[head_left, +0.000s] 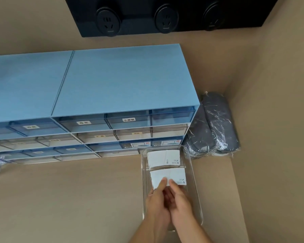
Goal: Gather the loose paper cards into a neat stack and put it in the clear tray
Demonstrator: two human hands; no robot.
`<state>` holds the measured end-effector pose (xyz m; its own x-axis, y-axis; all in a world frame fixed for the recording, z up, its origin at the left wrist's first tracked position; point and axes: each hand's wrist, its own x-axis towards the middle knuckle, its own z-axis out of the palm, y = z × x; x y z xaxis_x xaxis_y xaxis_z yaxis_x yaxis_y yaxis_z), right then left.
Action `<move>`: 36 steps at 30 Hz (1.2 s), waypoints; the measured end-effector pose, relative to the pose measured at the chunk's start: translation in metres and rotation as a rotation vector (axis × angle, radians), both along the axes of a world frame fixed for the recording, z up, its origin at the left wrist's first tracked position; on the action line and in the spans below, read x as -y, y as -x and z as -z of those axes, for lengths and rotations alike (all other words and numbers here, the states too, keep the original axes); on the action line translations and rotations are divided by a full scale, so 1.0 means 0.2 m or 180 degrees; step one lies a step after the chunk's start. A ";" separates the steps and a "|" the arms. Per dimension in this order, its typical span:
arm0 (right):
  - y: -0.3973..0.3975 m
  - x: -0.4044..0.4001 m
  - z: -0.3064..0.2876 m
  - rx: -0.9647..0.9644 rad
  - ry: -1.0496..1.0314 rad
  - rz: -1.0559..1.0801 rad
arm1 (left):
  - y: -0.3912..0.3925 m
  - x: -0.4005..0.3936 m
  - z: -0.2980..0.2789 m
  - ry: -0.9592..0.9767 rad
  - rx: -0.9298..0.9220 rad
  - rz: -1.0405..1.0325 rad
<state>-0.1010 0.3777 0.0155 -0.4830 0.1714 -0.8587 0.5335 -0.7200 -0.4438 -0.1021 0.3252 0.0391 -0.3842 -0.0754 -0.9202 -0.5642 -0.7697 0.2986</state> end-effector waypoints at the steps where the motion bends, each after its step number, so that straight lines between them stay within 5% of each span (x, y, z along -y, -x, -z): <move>1: 0.02 0.01 0.01 0.0048 0.0028 -0.0025 | 0.01 0.00 0.02 0.0060 0.0050 -0.0025; 7: 0.06 0.03 0.08 0.0273 0.0248 -0.0104 | 0.04 -0.02 0.08 0.0415 0.0326 -0.0074; 17: 0.10 -0.01 0.12 0.0486 -0.0529 -0.0394 | 0.08 -0.02 0.12 0.1154 0.0493 0.0281; 32: 0.09 0.00 0.15 0.0550 -0.0680 -0.0694 | 0.07 -0.02 0.16 0.1237 0.0578 0.0302; 36: 0.06 0.01 0.12 0.0402 -0.0759 -0.0703 | 0.08 -0.01 0.09 0.1197 0.0622 0.0732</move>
<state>-0.1136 0.3764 -0.0082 -0.4233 0.2774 -0.8625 0.7264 -0.4650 -0.5061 -0.1174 0.3267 0.0202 -0.2526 -0.3500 -0.9020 -0.7804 -0.4774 0.4038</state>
